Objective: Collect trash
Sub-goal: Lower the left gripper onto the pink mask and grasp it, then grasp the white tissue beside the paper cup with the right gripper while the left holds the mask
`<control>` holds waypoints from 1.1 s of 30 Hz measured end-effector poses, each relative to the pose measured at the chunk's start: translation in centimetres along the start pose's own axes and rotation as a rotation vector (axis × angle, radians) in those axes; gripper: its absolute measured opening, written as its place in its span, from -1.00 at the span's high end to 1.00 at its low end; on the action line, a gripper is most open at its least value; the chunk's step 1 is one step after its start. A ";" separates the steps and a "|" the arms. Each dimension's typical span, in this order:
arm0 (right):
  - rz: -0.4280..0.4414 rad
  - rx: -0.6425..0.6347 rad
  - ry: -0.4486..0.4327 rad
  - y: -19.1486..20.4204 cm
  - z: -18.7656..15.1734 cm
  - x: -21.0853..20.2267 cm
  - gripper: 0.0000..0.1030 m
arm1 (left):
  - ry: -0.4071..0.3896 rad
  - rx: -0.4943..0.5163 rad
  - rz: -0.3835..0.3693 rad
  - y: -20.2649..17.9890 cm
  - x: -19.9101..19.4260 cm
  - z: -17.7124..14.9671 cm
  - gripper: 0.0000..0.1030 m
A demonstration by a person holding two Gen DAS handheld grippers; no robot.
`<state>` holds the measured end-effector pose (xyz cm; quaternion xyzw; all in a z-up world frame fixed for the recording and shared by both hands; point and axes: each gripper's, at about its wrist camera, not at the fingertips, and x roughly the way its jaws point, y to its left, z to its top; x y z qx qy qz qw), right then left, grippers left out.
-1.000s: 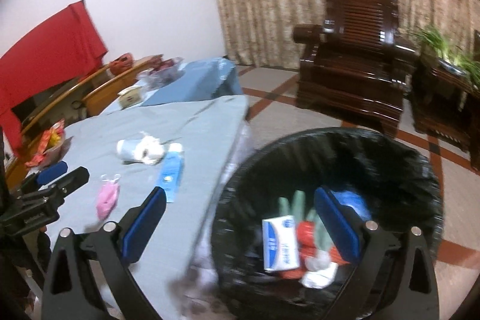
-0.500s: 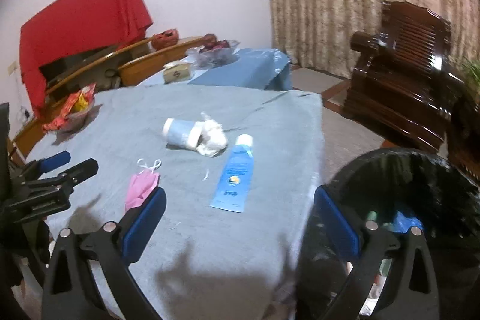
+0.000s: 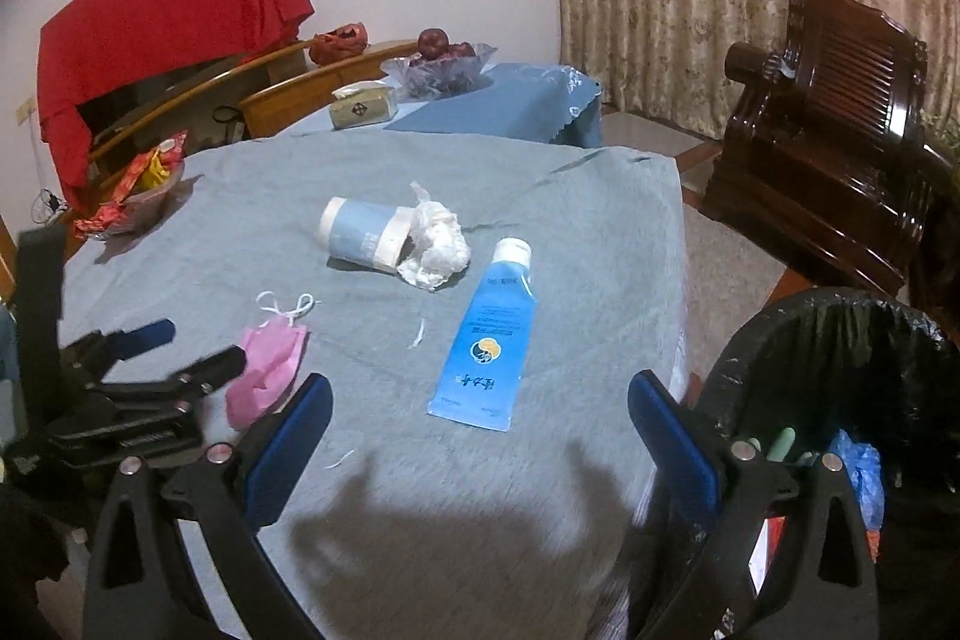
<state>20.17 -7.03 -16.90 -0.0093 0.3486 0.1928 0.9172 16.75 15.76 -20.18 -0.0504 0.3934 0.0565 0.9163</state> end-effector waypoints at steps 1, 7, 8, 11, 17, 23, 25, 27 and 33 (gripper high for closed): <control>0.000 0.000 0.000 -0.1 0.1 0.1 -0.88 | 0.010 -0.002 -0.003 -0.2 0.4 -0.1 -0.81; 0.000 0.001 -0.001 -0.4 0.3 0.4 -0.88 | 0.068 -0.010 -0.049 -0.9 2.3 -0.5 -0.41; 0.000 0.001 -0.001 -0.4 0.3 0.4 -0.88 | 0.083 -0.011 -0.063 -1.0 2.6 -0.7 -0.32; -0.001 0.000 0.000 -0.6 0.5 0.6 -0.88 | 0.082 0.000 -0.060 -1.4 2.9 -1.0 -0.14; 0.000 -0.003 -0.006 -0.5 1.6 1.5 -0.88 | 0.064 0.000 -0.061 -1.2 2.5 -0.8 0.68; 0.004 0.000 -0.020 0.3 2.8 2.7 -0.88 | 0.034 -0.020 -0.059 -0.6 2.0 0.2 0.73; 0.005 0.003 -0.027 0.6 3.3 3.3 -0.88 | 0.019 -0.023 -0.054 -0.3 1.9 0.9 0.73; 0.002 0.000 -0.031 0.7 3.8 4.0 -0.88 | 0.009 -0.025 -0.050 0.0 2.0 1.7 0.74; -0.014 0.008 -0.013 0.7 5.4 7.1 -0.88 | -0.027 -0.020 -0.050 0.8 2.7 4.7 0.73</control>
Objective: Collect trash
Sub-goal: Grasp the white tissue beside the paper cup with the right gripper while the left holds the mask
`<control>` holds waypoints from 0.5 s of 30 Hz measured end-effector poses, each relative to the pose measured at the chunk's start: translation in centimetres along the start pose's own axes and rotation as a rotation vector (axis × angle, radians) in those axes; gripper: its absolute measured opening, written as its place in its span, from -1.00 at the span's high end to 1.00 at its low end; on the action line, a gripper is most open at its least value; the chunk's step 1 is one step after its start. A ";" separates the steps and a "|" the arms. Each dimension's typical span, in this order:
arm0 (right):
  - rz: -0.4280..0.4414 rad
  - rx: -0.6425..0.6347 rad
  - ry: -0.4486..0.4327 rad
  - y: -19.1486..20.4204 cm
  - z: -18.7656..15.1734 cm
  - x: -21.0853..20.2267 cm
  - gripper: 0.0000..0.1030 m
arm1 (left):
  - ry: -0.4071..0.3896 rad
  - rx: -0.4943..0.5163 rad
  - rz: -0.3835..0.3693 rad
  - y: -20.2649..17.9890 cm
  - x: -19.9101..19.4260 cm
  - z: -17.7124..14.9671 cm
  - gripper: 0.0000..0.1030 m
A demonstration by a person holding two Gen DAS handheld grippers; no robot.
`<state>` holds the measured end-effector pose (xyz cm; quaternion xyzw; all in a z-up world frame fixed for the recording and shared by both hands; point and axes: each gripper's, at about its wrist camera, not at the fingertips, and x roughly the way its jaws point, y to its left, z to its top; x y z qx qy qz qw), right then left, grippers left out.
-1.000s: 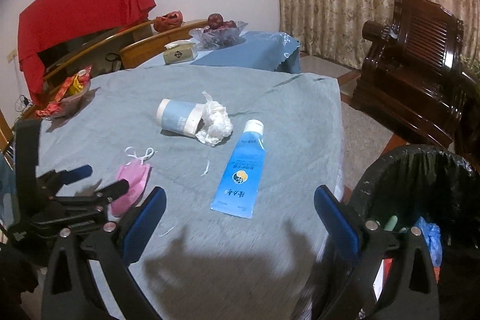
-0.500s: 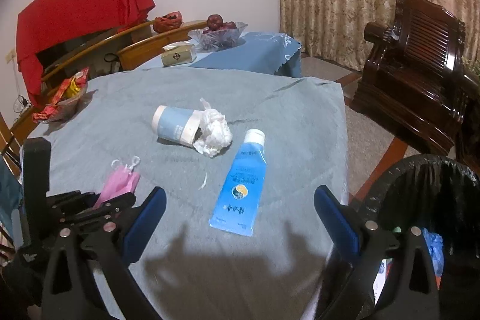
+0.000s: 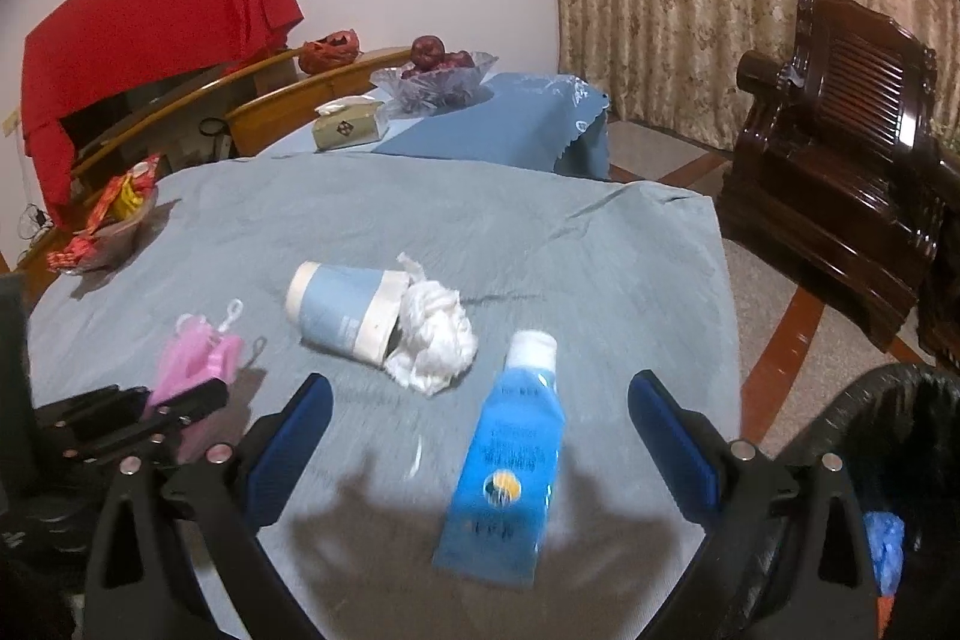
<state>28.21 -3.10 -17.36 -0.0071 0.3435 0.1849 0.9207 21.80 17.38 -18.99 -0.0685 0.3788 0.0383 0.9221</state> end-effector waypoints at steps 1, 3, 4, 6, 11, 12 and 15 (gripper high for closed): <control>0.000 0.000 0.008 0.0 0.3 0.8 -0.87 | -0.004 0.002 -0.001 0.0 0.1 0.3 0.73; -0.002 -0.005 0.022 0.1 0.6 1.8 -0.81 | -0.015 0.005 0.001 0.1 0.5 1.1 0.73; -0.002 -0.009 0.028 0.2 0.7 2.2 -0.77 | -0.019 0.006 0.000 0.1 0.7 1.4 0.73; -0.002 -0.017 0.039 0.4 1.0 3.1 -0.68 | -0.029 0.011 -0.001 0.2 1.1 2.1 0.73; 0.014 -0.041 0.065 1.2 1.7 4.9 -0.45 | -0.046 0.009 0.002 0.4 1.8 3.2 0.73; 0.014 -0.046 0.069 1.3 1.8 5.3 -0.42 | -0.047 0.008 0.003 0.5 1.9 3.3 0.73; 0.016 -0.061 0.103 1.9 1.9 6.7 -0.22 | -0.049 0.002 0.005 0.7 2.2 3.6 0.72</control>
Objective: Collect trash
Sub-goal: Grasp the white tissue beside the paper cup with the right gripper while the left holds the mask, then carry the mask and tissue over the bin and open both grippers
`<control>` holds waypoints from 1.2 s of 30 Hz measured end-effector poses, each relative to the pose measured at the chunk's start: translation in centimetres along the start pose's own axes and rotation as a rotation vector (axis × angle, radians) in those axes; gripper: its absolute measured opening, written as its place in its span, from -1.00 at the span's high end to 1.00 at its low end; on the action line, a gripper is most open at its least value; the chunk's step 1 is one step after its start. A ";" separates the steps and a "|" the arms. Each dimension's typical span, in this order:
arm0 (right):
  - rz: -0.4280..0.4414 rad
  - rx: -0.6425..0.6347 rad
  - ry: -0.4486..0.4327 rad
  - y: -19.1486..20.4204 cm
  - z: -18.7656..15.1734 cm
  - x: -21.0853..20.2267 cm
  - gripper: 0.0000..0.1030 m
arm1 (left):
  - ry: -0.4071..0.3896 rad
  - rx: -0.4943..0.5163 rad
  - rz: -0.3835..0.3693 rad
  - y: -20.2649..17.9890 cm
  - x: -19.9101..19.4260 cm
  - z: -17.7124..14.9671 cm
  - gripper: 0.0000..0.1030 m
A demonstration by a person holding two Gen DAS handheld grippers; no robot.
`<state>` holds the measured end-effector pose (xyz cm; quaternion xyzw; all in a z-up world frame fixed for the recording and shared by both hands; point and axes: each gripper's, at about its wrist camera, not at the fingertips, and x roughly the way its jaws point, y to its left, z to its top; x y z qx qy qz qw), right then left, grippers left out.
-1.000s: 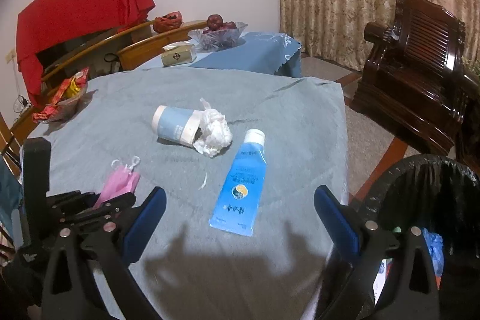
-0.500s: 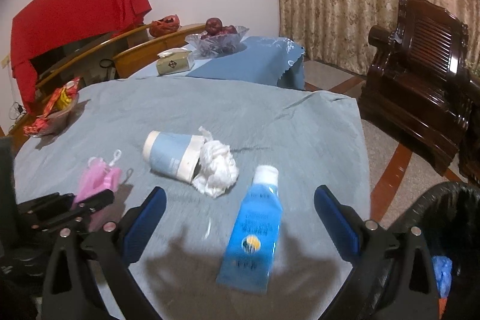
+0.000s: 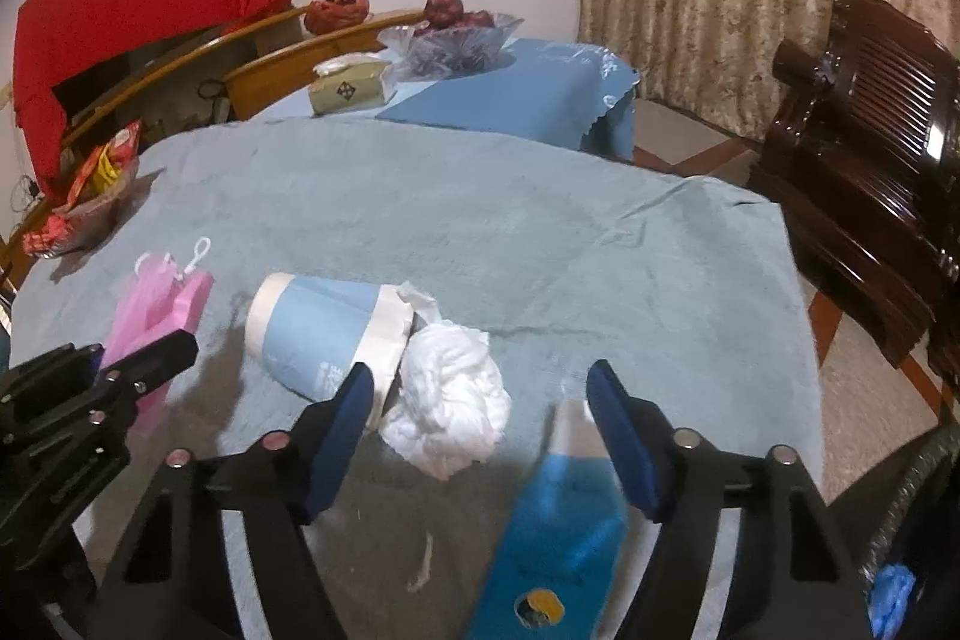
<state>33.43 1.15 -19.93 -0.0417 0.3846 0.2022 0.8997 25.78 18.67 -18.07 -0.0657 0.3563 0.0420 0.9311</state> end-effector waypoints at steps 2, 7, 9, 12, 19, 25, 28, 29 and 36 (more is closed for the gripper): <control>0.006 -0.007 0.018 0.2 0.0 0.6 -0.05 | -0.003 -0.002 0.001 0.2 0.1 0.1 0.72; 0.027 -0.017 0.063 0.5 -0.3 1.6 0.40 | -0.013 0.000 0.001 0.3 -0.1 0.3 0.72; 0.042 -0.011 0.049 0.4 -0.2 1.0 0.42 | -0.018 0.003 0.000 0.3 -0.4 0.4 0.72; 0.056 0.004 0.010 0.0 0.1 -0.6 0.42 | -0.034 0.005 -0.004 0.1 -1.3 0.6 0.72; 0.075 0.021 -0.077 -0.5 0.8 -6.0 0.42 | -0.077 0.034 -0.026 -1.7 -4.3 1.7 0.72; 0.084 0.041 -0.132 -1.4 0.9 -10.7 0.42 | -0.103 0.057 -0.066 -4.1 -7.0 2.2 0.72; 0.084 0.051 -0.156 -2.1 0.6 -13.3 0.42 | -0.112 0.066 -0.089 -5.4 -8.5 2.2 0.72; 0.082 0.053 -0.162 -2.3 0.4 -14.0 0.42 | -0.115 0.068 -0.095 -5.8 -8.9 2.2 0.72; 0.040 0.079 -0.214 -4.8 -1.3 -19.7 0.42 | -0.130 0.101 -0.153 -9.4 -12.0 1.8 0.72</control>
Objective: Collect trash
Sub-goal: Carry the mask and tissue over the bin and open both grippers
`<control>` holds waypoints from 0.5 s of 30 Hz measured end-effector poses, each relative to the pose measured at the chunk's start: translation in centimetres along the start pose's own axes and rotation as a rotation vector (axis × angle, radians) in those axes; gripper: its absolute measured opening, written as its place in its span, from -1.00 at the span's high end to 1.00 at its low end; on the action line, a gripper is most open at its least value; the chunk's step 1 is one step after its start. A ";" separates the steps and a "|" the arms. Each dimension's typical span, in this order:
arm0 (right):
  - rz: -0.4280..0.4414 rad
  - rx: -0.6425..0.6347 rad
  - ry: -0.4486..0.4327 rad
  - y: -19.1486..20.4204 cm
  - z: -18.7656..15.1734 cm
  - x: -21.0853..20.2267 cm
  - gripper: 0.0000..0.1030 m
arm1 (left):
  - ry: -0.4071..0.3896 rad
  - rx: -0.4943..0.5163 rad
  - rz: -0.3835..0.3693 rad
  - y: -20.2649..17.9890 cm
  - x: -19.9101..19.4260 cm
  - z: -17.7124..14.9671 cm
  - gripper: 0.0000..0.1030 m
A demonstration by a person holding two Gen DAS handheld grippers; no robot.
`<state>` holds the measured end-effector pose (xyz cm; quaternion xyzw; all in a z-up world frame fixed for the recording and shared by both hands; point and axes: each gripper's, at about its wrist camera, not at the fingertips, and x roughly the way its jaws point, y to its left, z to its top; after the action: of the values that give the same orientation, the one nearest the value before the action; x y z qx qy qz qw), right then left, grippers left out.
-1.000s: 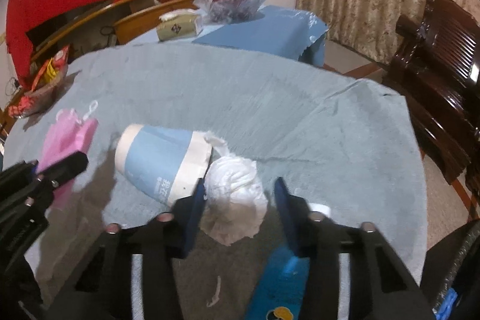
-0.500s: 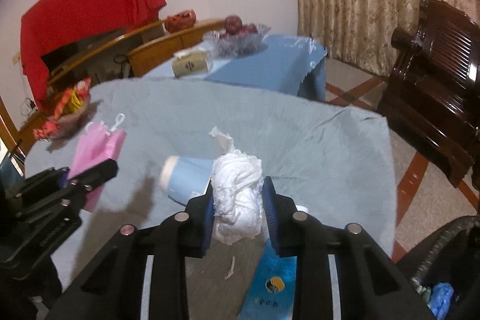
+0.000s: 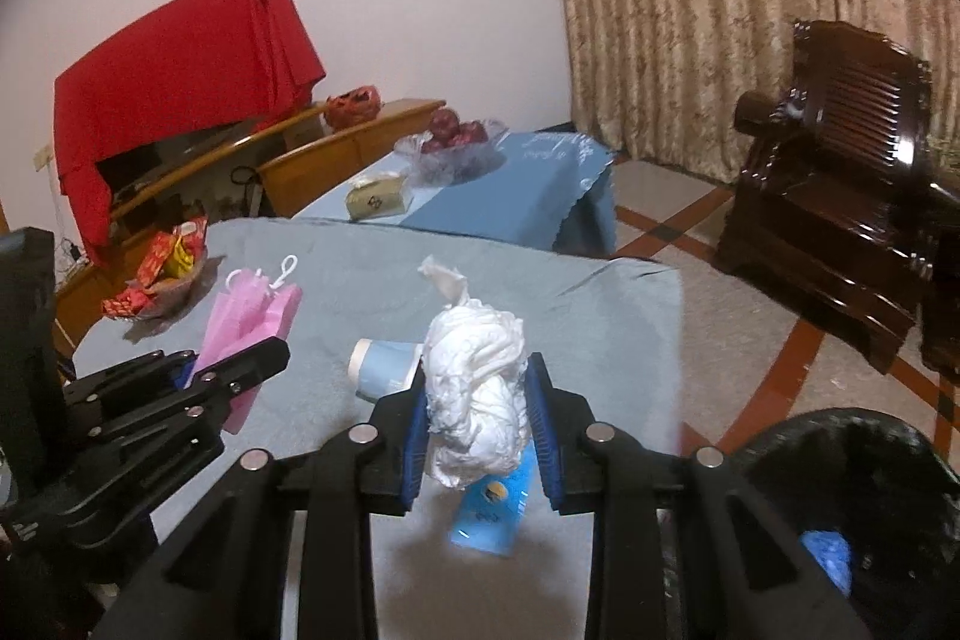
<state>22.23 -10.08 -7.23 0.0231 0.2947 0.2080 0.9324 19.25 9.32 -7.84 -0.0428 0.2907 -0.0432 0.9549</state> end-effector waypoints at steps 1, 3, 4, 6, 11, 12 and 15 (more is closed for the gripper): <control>-0.007 0.002 -0.004 -0.3 -0.1 -0.6 0.42 | -0.001 0.004 -0.008 -0.4 -0.2 0.0 0.72; -0.021 0.010 -0.014 -0.9 -0.3 -1.9 0.42 | -0.004 0.014 -0.030 -1.7 -0.7 -0.1 0.72; -0.033 0.017 -0.020 -1.4 -0.5 -2.8 0.42 | -0.006 0.019 -0.040 -2.3 -1.0 -0.1 0.72; -0.044 0.024 -0.027 -2.0 -0.7 -3.9 0.42 | -0.010 0.026 -0.065 -3.7 -1.5 -0.2 0.72; -0.093 0.037 -0.044 -3.7 -1.5 -6.5 0.42 | -0.017 0.054 -0.118 -6.8 -2.1 -0.3 0.72; -0.108 0.040 -0.048 -4.2 -1.7 -7.1 0.42 | -0.018 0.060 -0.126 -7.2 -2.2 -0.4 0.72; -0.135 0.053 -0.055 -5.4 -2.2 -8.4 0.42 | -0.021 0.082 -0.163 -9.3 -2.4 -0.5 0.72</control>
<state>16.78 -18.51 -5.42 0.0335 0.2750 0.1362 0.9511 16.49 0.33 -5.90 -0.0274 0.2742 -0.1322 0.9521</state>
